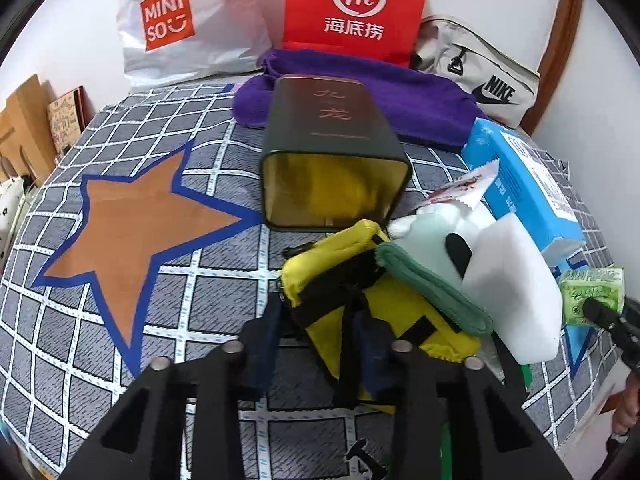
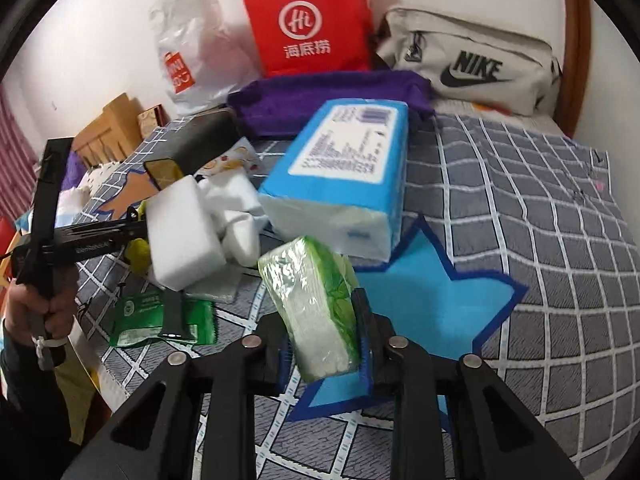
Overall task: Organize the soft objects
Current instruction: 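Carry the pouch with the left tool while the right tool carries the tissue pack to the purple towel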
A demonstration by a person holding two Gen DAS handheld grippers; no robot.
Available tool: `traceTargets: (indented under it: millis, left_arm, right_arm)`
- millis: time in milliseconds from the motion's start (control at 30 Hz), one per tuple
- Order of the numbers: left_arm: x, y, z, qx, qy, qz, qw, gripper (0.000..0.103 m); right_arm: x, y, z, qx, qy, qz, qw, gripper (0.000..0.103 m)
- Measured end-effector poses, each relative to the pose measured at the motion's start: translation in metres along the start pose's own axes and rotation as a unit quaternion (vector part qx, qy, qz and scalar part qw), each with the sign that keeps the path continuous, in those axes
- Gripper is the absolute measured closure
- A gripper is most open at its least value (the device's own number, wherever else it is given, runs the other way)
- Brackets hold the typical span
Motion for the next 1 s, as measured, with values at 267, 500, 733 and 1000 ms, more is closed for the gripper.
traceTargets:
  millis: [267, 500, 733, 1000]
  left_arm:
    - [-0.006, 0.020, 0.009, -0.012, 0.016, -0.009, 0.9998, 0.085]
    - [-0.019, 0.049, 0.013, -0.021, 0.022, -0.032, 0.9990, 0.090]
    - [-0.030, 0.070, 0.020, -0.034, 0.023, -0.050, 0.9979, 0.092]
    - [-0.050, 0.090, 0.019, -0.042, 0.022, -0.070, 0.9964, 0.093]
  right_arm:
    - [-0.001, 0.010, 0.004, -0.002, -0.006, -0.013, 1.000, 0.081]
    - [-0.011, 0.023, 0.006, 0.003, -0.011, -0.024, 1.000, 0.081]
    - [-0.025, 0.037, 0.011, 0.005, -0.020, -0.032, 0.999, 0.081]
    - [-0.048, 0.056, 0.014, 0.004, -0.025, -0.051, 0.998, 0.081]
Point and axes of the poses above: each gripper's, at about its wrist camera, not at the fingertips, and y roughly against the way its jaws point, z to its left, x to its underside, the point moved 8 cm from there along -y, roughly the way its jaws point, and after that the axes turned 6 degrees about -z, right-handed, at the moved point
